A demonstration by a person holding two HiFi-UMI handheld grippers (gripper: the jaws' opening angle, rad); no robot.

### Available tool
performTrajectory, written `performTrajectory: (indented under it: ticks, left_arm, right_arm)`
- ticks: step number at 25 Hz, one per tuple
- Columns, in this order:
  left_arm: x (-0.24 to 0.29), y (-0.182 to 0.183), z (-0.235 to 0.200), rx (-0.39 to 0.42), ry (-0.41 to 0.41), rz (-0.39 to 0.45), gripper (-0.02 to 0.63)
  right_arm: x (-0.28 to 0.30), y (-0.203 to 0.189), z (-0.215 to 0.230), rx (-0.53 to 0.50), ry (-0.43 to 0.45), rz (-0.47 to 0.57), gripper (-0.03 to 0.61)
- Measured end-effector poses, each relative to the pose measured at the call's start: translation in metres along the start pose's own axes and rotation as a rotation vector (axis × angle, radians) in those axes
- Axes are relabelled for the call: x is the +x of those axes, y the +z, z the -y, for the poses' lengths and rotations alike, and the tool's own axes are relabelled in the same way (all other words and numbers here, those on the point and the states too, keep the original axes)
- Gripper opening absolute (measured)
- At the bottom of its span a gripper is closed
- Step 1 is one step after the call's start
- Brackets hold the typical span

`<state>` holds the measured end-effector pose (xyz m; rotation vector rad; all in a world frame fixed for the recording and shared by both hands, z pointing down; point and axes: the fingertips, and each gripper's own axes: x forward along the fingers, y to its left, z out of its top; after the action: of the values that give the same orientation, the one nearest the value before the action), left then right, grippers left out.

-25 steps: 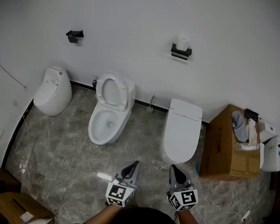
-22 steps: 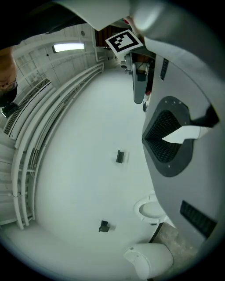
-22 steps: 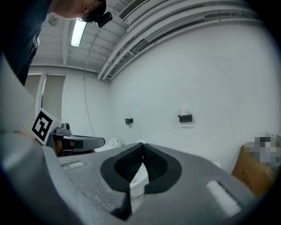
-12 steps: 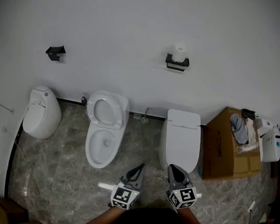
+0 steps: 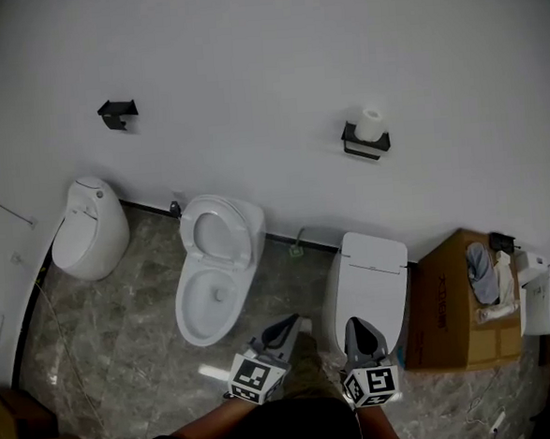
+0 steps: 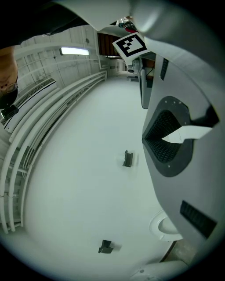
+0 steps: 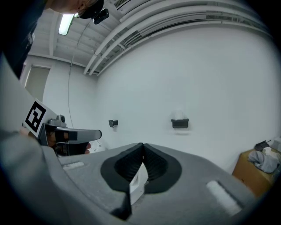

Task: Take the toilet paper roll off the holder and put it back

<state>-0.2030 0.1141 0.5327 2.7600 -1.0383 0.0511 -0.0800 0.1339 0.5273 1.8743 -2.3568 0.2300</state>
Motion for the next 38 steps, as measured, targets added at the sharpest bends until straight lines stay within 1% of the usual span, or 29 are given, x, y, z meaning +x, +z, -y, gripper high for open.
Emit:
performTrajectory:
  ticks: [2, 5, 11, 15, 18, 23, 26, 28, 31, 32, 34, 36, 38]
  left_arm:
    - [0.021, 0.002, -0.016, -0.003, 0.018, 0.003, 0.015]
    - [0.069, 0.007, -0.04, 0.002, 0.029, -0.002, 0.015]
    - [0.178, 0.02, -0.078, 0.033, 0.014, -0.042, 0.015]
    - [0.248, 0.034, -0.096, 0.022, -0.029, -0.063, 0.016]
    - [0.301, 0.055, -0.113, 0.03, -0.039, -0.048, 0.017]
    - [0.377, 0.09, -0.137, 0.04, -0.042, -0.006, 0.017]
    - [0.409, 0.099, -0.147, 0.004, -0.015, -0.004, 0.017]
    - [0.43, 0.105, -0.15, -0.02, -0.013, 0.006, 0.017]
    - [0.463, 0.125, -0.155, 0.003, -0.046, 0.072, 0.02]
    - [0.475, 0.132, -0.158, 0.018, -0.062, 0.091, 0.032]
    - [0.501, 0.144, -0.164, 0.038, -0.091, 0.1, 0.102]
    - [0.527, 0.151, -0.168, 0.044, -0.115, 0.084, 0.178]
    - [0.55, 0.155, -0.171, 0.054, -0.129, 0.068, 0.222]
  right_arm:
    - [0.023, -0.004, 0.015, 0.003, 0.007, 0.002, 0.0]
    - [0.065, -0.004, 0.051, 0.015, 0.005, 0.006, 0.0]
    - [0.153, 0.029, 0.125, 0.04, 0.004, 0.035, 0.0]
    - [0.198, 0.049, 0.167, 0.031, -0.02, 0.021, 0.0]
    - [0.223, 0.055, 0.193, 0.048, -0.033, 0.025, 0.0]
    - [0.265, 0.05, 0.234, 0.066, -0.041, -0.035, 0.0]
    - [0.283, 0.061, 0.252, 0.071, -0.042, -0.028, 0.0]
    - [0.292, 0.068, 0.264, 0.087, -0.043, -0.008, 0.0]
    - [0.305, 0.072, 0.282, 0.097, -0.045, 0.007, 0.0]
    - [0.31, 0.071, 0.288, 0.1, -0.047, 0.007, 0.0]
    - [0.317, 0.067, 0.297, 0.112, -0.048, 0.001, 0.0]
    - [0.322, 0.061, 0.305, 0.121, -0.045, -0.018, 0.0]
    - [0.327, 0.055, 0.309, 0.131, -0.039, -0.041, 0.0]
